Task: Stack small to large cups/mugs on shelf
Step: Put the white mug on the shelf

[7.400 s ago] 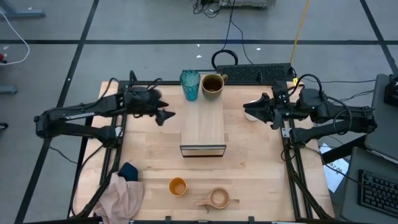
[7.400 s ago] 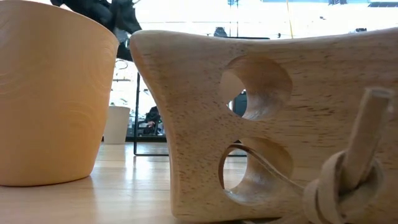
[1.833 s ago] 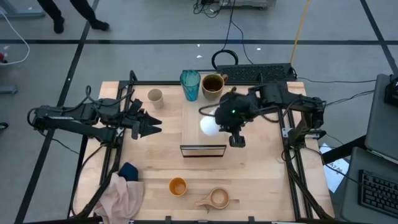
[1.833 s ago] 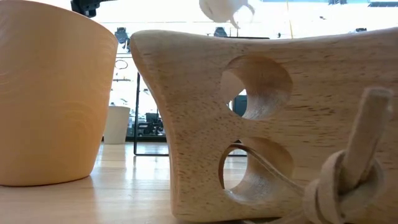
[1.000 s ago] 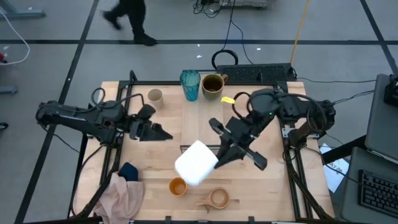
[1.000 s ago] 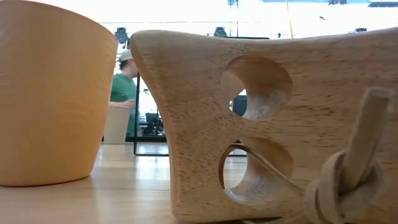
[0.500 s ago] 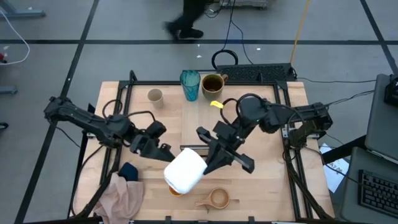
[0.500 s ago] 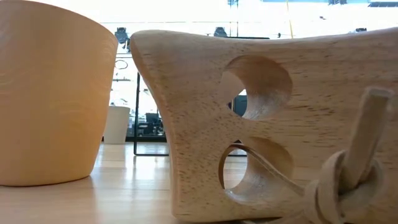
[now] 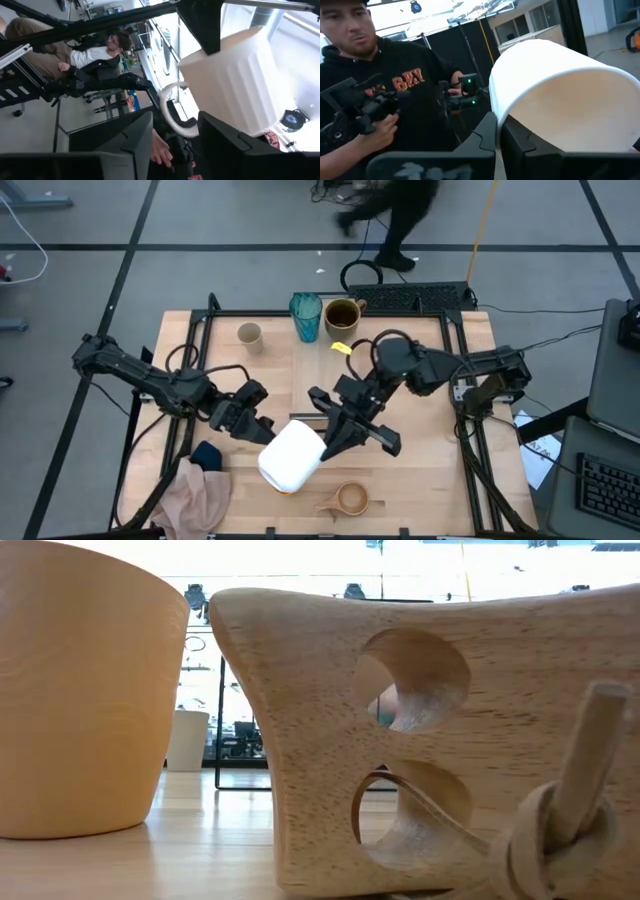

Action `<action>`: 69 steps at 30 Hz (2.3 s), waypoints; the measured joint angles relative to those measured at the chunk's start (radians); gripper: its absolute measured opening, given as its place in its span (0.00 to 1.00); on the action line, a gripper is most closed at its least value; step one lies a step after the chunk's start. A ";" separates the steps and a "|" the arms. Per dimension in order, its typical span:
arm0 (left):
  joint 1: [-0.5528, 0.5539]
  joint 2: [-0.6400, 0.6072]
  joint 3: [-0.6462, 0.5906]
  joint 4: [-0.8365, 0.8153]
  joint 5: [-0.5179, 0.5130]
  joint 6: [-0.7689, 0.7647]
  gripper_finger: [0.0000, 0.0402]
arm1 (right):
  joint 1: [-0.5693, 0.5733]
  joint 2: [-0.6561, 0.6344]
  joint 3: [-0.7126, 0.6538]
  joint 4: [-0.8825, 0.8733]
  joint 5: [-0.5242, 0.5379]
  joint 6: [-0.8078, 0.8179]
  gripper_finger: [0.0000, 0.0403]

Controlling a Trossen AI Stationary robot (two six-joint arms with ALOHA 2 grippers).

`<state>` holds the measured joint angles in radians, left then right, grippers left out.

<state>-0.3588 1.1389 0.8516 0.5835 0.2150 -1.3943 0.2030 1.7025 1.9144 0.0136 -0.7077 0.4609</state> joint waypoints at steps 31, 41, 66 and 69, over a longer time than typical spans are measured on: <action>-0.070 0.000 -0.003 -0.010 -0.056 -0.030 0.48 | -0.086 0.080 0.000 0.101 -0.090 0.052 0.00; -0.069 0.000 -0.002 -0.035 -0.059 -0.045 0.39 | -0.100 0.083 0.000 0.149 -0.104 0.077 0.00; -0.068 0.000 -0.001 -0.049 -0.085 -0.096 0.03 | -0.099 0.083 0.000 0.158 -0.106 0.077 0.00; -0.068 0.000 -0.001 -0.048 -0.093 -0.089 0.02 | -0.099 0.083 0.000 0.153 -0.106 0.076 0.00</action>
<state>-0.4269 1.1389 0.8509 0.5350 0.1216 -1.4835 0.1036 1.7851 1.9148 0.1666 -0.8135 0.5370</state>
